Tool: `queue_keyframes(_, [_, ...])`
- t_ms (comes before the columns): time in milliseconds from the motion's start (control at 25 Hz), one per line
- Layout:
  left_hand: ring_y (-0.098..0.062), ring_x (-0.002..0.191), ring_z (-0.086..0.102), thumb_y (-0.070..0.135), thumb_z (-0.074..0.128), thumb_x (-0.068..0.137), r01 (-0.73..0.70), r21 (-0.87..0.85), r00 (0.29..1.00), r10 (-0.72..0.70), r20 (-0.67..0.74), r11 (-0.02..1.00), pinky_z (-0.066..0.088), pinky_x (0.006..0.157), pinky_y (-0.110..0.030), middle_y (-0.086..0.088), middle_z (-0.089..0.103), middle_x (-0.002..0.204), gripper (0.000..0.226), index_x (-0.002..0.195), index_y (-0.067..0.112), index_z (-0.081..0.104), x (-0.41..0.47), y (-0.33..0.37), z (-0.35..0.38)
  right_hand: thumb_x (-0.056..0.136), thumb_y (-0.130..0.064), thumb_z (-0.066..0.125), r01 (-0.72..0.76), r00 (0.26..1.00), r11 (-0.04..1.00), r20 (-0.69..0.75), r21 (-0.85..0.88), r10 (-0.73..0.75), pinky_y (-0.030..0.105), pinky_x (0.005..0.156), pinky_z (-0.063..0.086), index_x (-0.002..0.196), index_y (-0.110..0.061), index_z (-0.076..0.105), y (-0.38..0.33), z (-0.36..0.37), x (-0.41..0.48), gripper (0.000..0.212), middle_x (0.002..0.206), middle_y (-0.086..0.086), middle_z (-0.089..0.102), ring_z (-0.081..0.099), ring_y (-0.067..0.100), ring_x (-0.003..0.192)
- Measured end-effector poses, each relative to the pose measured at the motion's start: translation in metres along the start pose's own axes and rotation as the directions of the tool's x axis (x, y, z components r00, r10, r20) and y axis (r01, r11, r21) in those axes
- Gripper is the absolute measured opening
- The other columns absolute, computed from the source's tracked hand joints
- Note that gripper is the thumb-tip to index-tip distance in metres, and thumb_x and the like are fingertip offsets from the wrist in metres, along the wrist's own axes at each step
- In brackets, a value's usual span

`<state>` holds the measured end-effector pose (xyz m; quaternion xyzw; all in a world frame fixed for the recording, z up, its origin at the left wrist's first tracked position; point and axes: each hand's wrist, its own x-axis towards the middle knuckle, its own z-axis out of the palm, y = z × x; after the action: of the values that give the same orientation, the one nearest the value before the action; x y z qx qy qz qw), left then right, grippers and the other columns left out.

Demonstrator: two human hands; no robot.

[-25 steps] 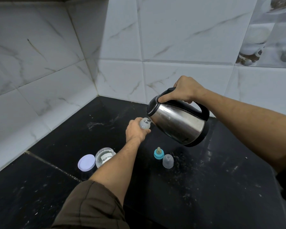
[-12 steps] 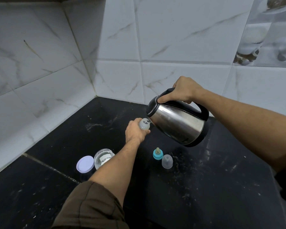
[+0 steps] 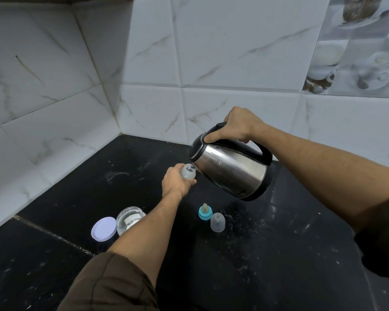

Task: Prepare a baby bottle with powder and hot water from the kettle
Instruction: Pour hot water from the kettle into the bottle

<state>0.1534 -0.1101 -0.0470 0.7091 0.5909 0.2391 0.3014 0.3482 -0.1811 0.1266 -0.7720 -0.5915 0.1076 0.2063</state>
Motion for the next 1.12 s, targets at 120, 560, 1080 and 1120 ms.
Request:
queue_keyframes(120, [-0.021, 0.119, 0.059, 0.025, 0.088, 0.081, 0.002, -0.002, 1.0, -0.002, 0.007, 1.0, 0.047, 0.1, -0.038, 0.0, 0.062, 0.129, 0.062, 0.136, 0.025, 0.06, -0.0002, 0.0019, 0.002, 0.054, -0.074, 0.087, -0.008, 1.0, 1.0, -0.004, -0.01, 0.007, 0.032, 0.053, 0.035, 0.051, -0.018, 0.042, 0.0012, -0.0017, -0.0014, 0.072, 0.04, -0.004, 0.04, 0.044, 0.021, 0.045])
queue_keyframes(560, [-0.023, 0.124, 0.058, 0.024, 0.087, 0.082, 0.008, 0.005, 1.0, -0.008, 0.014, 1.0, 0.048, 0.105, -0.042, -0.002, 0.061, 0.133, 0.065, 0.14, 0.023, 0.057, -0.0036, 0.0069, 0.0007, 0.053, -0.074, 0.087, -0.003, 1.0, 1.0, -0.004, -0.014, 0.003, 0.03, 0.052, 0.035, 0.052, -0.018, 0.042, 0.0018, -0.0059, -0.0012, 0.072, 0.039, -0.004, 0.039, 0.043, 0.021, 0.044])
queue_keyframes(1080, [-0.023, 0.124, 0.059, 0.027, 0.088, 0.081, 0.007, 0.009, 1.0, -0.007, 0.008, 1.0, 0.049, 0.106, -0.044, -0.001, 0.062, 0.133, 0.067, 0.14, 0.023, 0.057, -0.0045, 0.0057, 0.0004, 0.052, -0.075, 0.087, 0.003, 1.0, 1.0, -0.001, -0.01, -0.003, 0.031, 0.052, 0.035, 0.052, -0.017, 0.041, 0.002, -0.0076, -0.0038, 0.074, 0.038, -0.003, 0.04, 0.043, 0.022, 0.043])
queue_keyframes(1120, [-0.023, 0.124, 0.059, 0.027, 0.088, 0.081, 0.005, 0.015, 1.0, -0.005, 0.011, 1.0, 0.049, 0.105, -0.044, -0.002, 0.062, 0.133, 0.067, 0.14, 0.023, 0.057, -0.0042, 0.0056, 0.0002, 0.052, -0.075, 0.087, 0.003, 1.0, 1.0, -0.002, -0.009, -0.003, 0.032, 0.052, 0.035, 0.052, -0.018, 0.041, 0.0018, -0.0084, -0.0042, 0.074, 0.036, -0.004, 0.038, 0.043, 0.022, 0.043])
